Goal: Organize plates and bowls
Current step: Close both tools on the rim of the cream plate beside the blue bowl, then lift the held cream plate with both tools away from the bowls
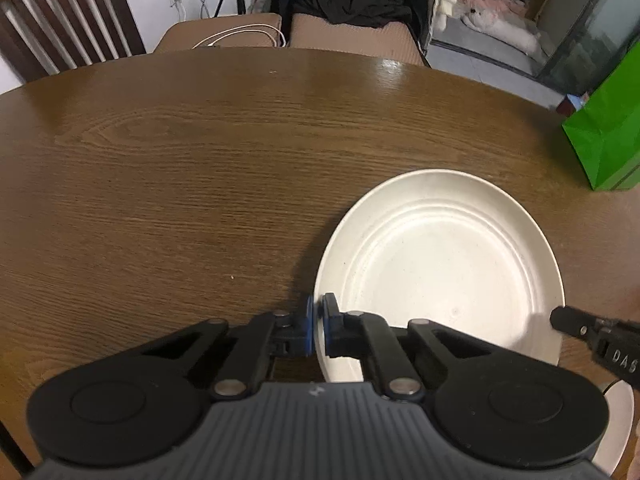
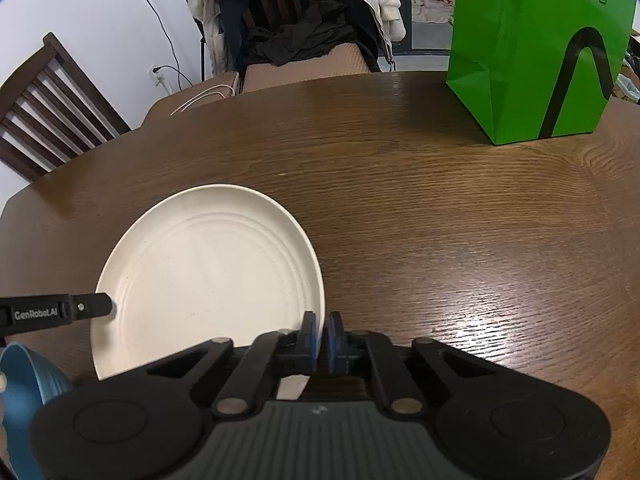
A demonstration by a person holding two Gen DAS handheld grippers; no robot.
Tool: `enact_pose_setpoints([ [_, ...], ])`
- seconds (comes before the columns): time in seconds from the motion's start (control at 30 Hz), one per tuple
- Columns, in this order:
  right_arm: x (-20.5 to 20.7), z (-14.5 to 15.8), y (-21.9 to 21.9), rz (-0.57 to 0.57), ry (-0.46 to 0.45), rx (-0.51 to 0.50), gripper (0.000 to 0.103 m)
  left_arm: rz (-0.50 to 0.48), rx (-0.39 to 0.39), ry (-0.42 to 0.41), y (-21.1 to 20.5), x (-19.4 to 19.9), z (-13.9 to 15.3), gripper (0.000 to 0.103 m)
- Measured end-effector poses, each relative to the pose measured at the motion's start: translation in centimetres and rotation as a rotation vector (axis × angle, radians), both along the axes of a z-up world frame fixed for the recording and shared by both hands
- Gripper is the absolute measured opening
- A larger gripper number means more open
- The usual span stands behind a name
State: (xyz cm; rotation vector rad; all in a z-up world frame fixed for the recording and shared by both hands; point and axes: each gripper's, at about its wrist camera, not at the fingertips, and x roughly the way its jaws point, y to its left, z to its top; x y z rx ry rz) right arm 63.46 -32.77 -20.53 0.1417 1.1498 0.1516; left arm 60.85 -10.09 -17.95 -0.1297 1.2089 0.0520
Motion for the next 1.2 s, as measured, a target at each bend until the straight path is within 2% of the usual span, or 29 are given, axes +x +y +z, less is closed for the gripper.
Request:
enact_pose_setpoints([
  [0.5,-0.3,1.0,0.3,0.003,-0.046,-0.04,0.003,-0.015,0.036,-0.069,-1.2,0.1,1.5,0.006],
  [1.2,-1.1,5.4,-0.3,-0.009,-0.127,-0.042,0.003,-0.04,0.063,-0.161,-2.5,-0.9,6.6,0.006],
])
